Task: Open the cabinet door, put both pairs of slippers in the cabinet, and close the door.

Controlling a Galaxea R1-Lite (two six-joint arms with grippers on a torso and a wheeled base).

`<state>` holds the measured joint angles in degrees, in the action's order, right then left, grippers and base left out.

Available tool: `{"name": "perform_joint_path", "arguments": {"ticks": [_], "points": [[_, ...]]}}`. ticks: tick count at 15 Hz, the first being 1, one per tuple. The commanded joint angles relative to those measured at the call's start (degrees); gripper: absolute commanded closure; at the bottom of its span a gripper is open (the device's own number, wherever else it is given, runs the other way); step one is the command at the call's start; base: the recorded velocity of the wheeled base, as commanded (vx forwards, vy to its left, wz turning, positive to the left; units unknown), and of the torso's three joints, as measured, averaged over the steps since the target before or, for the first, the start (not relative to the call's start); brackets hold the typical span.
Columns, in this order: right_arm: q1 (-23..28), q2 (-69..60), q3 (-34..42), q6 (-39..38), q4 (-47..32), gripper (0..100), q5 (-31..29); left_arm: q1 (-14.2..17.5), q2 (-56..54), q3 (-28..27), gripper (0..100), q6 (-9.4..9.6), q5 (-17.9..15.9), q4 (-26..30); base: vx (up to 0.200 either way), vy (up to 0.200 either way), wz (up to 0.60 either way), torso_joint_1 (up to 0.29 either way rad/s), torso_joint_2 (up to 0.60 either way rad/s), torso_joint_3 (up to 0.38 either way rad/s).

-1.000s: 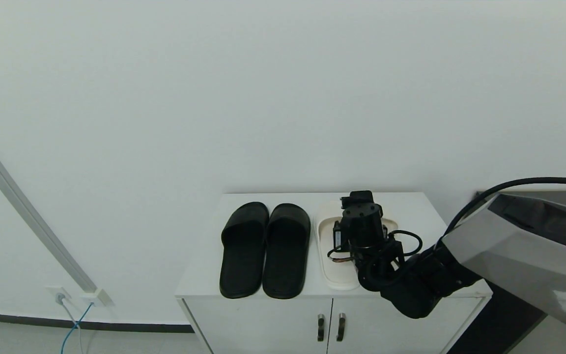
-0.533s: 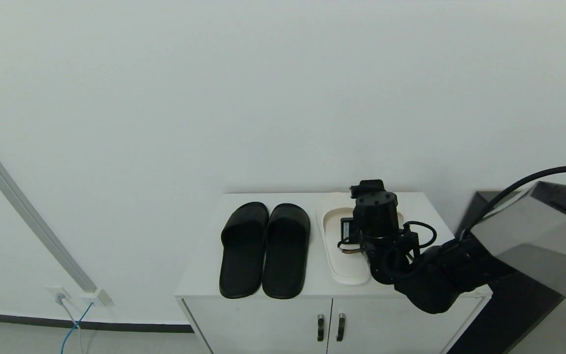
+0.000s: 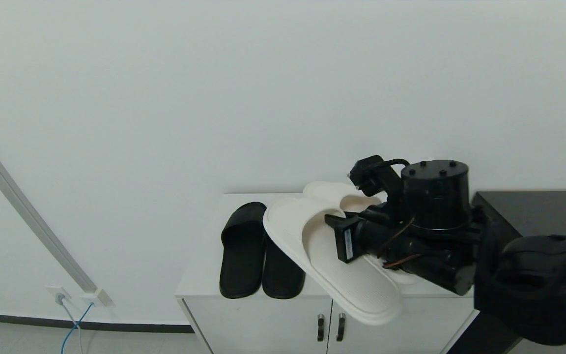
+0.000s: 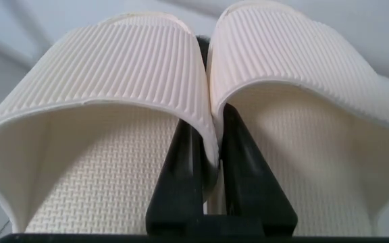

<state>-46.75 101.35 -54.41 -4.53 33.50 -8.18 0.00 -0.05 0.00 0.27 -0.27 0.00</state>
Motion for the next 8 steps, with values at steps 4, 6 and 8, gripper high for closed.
{"name": "perform_joint_path", "arguments": {"ticks": [4, 6, 8], "points": [[1.0, -8.2, 3.5, 8.1, -1.4, 100, 7.7, 0.0, 0.0, 0.0, 100, 0.17, 0.0, 0.0, 0.0, 0.0, 0.0, 0.0, 0.0, 0.0], [1.0, -8.3, 4.0, 9.7, -1.2, 100, 9.7, 0.0, 0.0, 0.0, 100, 0.08, 0.0, 0.0, 0.0, 0.0, 0.0, 0.0, 0.0, 0.0], [3.1, -9.7, 6.0, 10.1, -1.2, 100, 13.8, 0.0, 0.0, 0.0, 100, 0.08, 0.0, 0.0, 0.0, 0.0, 0.0, 0.0, 0.0, 0.0]]}}
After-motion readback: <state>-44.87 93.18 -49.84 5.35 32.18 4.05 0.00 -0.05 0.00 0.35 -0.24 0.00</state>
